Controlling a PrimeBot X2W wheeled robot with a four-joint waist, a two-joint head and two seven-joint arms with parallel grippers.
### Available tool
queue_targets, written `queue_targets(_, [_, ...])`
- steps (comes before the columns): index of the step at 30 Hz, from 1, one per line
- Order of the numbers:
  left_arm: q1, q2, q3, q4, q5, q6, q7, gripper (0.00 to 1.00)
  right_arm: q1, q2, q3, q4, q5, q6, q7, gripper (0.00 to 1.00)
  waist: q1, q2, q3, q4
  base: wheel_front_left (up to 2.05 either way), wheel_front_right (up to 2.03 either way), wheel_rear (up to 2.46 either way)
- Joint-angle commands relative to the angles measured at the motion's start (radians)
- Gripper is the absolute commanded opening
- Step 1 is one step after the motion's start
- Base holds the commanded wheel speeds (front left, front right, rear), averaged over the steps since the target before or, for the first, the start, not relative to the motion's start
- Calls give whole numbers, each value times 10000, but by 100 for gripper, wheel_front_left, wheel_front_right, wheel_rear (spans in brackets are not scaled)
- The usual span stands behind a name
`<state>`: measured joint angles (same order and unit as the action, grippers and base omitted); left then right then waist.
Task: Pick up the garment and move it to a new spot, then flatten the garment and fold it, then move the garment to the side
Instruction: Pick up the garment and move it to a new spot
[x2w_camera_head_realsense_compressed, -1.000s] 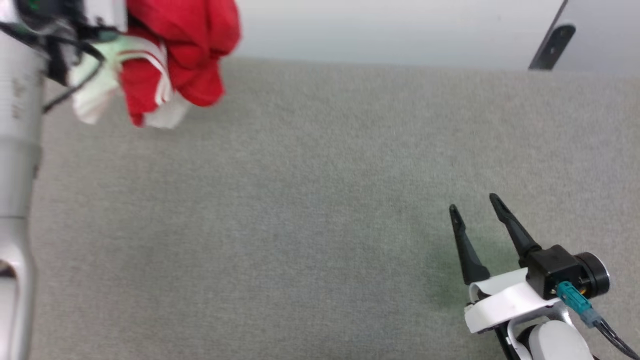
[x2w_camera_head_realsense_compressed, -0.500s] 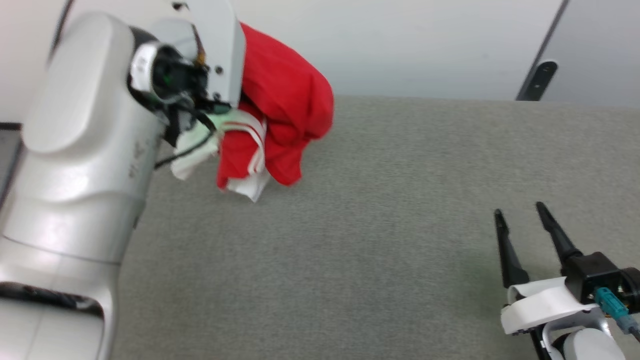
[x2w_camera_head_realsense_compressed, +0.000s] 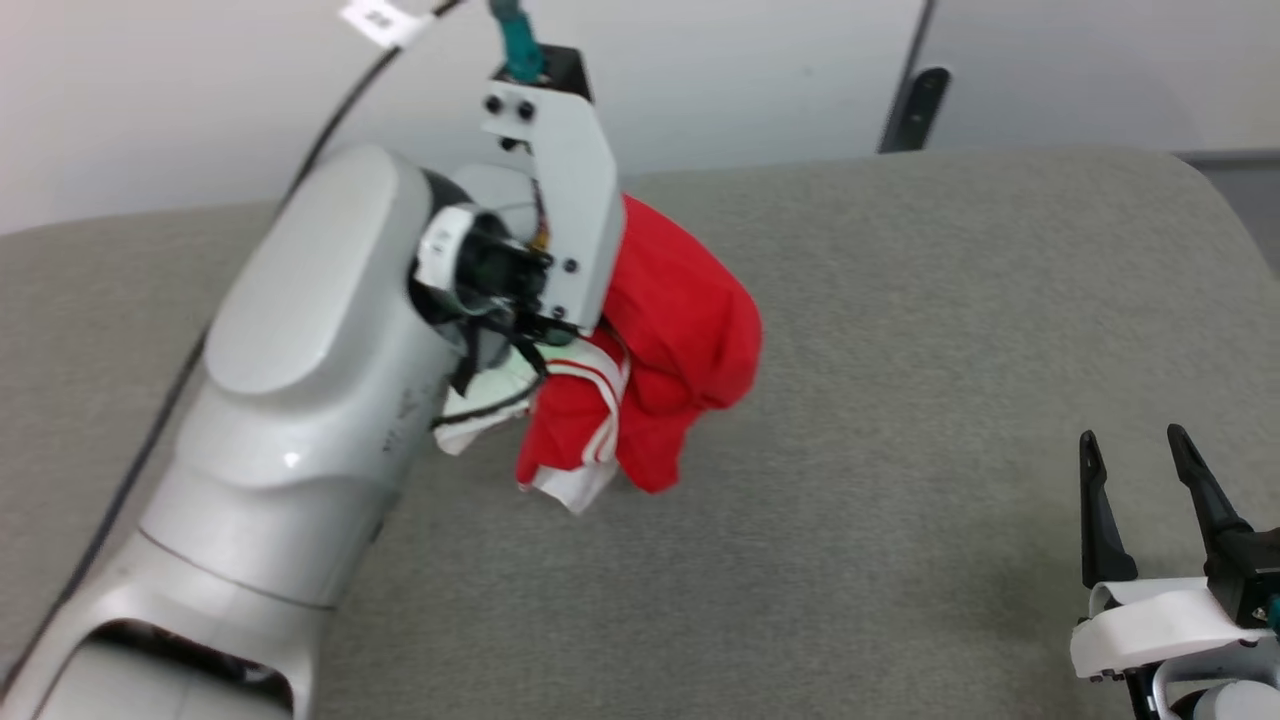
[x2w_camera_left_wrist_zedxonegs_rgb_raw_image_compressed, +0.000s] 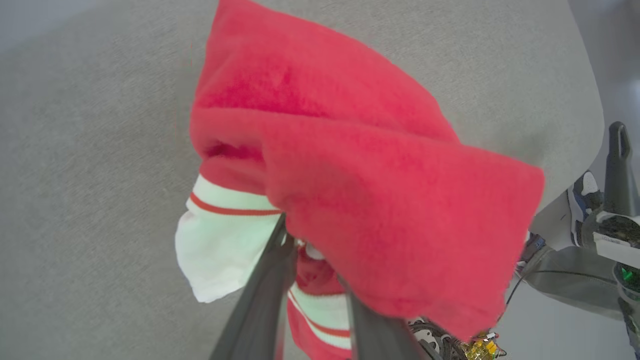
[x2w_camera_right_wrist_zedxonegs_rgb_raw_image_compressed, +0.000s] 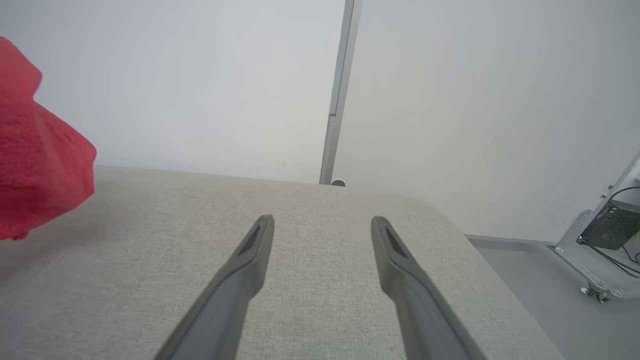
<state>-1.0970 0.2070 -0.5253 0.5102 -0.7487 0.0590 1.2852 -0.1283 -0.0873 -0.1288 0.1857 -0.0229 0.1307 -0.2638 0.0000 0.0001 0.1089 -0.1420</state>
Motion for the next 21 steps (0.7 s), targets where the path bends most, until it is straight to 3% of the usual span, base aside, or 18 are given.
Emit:
queue_targets(1, [208, -25, -84, -69, -20, 58, 70, 0, 41, 76, -52, -45, -4, 1, -13, 100, 0, -1, 336, -529, 0, 0, 0])
queue_targets(15, [1869, -98, -838, 629, 485, 462, -533, 0, -715, 363, 629, 126, 256, 1, -13, 100, 0, -1, 1150, -1358, 0, 0, 0])
queue_targets(21, [1960, -161, -956, 1242, 363, 116, -675, 0, -919, 376, 802, 351, 285, 1, -11, 100, 0, -1, 1069, -1296, 0, 0, 0])
